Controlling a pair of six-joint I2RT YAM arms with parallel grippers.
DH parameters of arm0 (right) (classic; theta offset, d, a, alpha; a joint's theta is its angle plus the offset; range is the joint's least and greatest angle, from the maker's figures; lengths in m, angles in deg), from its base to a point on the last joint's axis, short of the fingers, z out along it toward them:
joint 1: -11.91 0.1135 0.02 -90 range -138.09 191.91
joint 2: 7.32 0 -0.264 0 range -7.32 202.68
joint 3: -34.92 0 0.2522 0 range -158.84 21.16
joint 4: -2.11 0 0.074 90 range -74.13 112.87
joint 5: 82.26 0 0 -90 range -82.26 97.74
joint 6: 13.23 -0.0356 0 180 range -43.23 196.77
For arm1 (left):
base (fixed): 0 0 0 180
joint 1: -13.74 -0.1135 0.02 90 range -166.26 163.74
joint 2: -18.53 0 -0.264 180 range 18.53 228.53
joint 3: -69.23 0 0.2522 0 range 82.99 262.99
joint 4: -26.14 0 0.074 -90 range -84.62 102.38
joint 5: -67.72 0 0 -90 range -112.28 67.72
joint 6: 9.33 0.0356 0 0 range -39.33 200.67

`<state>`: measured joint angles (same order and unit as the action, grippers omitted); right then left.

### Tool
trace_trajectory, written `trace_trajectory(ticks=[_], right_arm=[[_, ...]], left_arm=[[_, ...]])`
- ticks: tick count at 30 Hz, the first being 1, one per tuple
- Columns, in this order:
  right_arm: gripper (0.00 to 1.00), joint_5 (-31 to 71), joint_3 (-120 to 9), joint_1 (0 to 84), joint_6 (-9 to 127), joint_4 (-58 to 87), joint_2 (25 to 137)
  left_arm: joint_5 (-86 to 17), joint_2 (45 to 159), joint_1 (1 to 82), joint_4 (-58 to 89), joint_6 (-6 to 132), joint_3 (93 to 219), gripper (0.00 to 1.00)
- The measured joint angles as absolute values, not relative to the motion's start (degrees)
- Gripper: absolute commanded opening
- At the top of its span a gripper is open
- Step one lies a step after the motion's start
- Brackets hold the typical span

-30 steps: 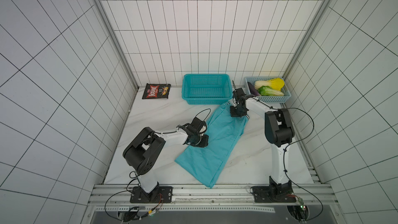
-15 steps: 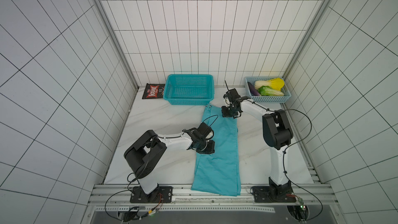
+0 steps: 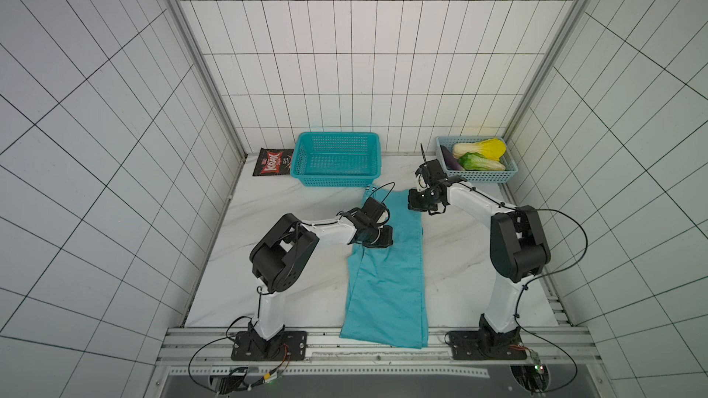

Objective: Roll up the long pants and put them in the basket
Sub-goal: Move the long pant to the center of the board.

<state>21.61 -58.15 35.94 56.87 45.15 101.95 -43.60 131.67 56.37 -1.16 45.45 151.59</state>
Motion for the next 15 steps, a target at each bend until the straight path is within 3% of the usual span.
trace_trajectory(ticks=[6,15], right_arm=[[0.00,19.0,-53.9,33.5,54.2,45.3,96.6],[0.01,13.4,-44.9,25.7,52.3,46.0,71.0]], left_arm=[[-44.2,138.6,56.3,-1.2,46.0,160.1,0.08],[-44.4,151.7,54.9,-4.4,48.9,180.9,0.08]])
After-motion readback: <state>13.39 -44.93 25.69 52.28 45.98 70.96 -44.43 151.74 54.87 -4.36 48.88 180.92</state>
